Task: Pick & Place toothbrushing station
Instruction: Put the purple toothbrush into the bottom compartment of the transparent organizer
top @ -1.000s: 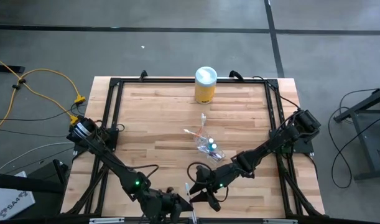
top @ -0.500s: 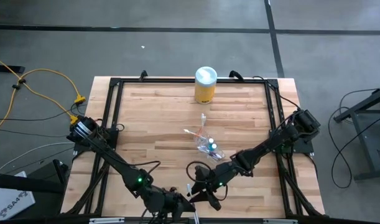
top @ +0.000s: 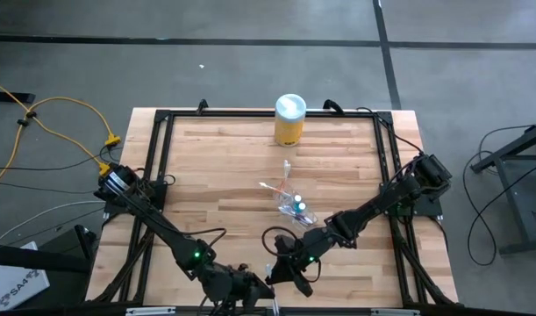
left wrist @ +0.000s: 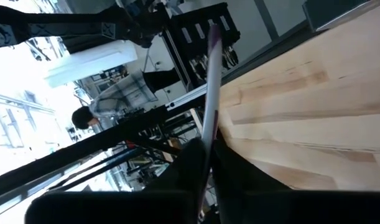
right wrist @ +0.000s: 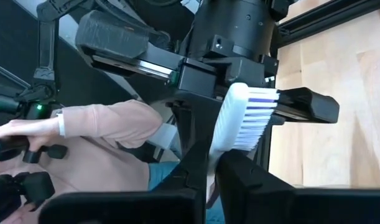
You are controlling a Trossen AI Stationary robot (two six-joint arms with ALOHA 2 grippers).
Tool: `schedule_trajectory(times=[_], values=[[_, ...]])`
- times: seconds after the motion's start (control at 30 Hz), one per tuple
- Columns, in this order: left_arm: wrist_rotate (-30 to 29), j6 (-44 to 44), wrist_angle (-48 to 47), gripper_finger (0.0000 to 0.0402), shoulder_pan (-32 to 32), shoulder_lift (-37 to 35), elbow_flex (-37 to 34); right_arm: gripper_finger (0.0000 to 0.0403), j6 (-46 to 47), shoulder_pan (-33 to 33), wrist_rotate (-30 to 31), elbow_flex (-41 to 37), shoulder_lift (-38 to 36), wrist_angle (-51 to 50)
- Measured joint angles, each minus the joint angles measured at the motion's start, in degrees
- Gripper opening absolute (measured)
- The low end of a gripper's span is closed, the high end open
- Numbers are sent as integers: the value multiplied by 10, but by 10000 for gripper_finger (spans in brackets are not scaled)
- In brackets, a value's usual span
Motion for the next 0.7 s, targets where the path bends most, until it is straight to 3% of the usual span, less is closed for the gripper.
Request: schedule_trajectory(times=[0.33, 0.57, 0.7], values=[[3, 3, -3, 70, -5, 0, -1, 8, 22, 0, -14, 1, -1, -4], [-3, 29, -3, 75, -14, 0, -1, 8, 42, 0, -20, 1, -1, -30], [-14, -7, -3, 76, -14, 0, -1, 8, 38, 0, -10, 1, -3, -46]])
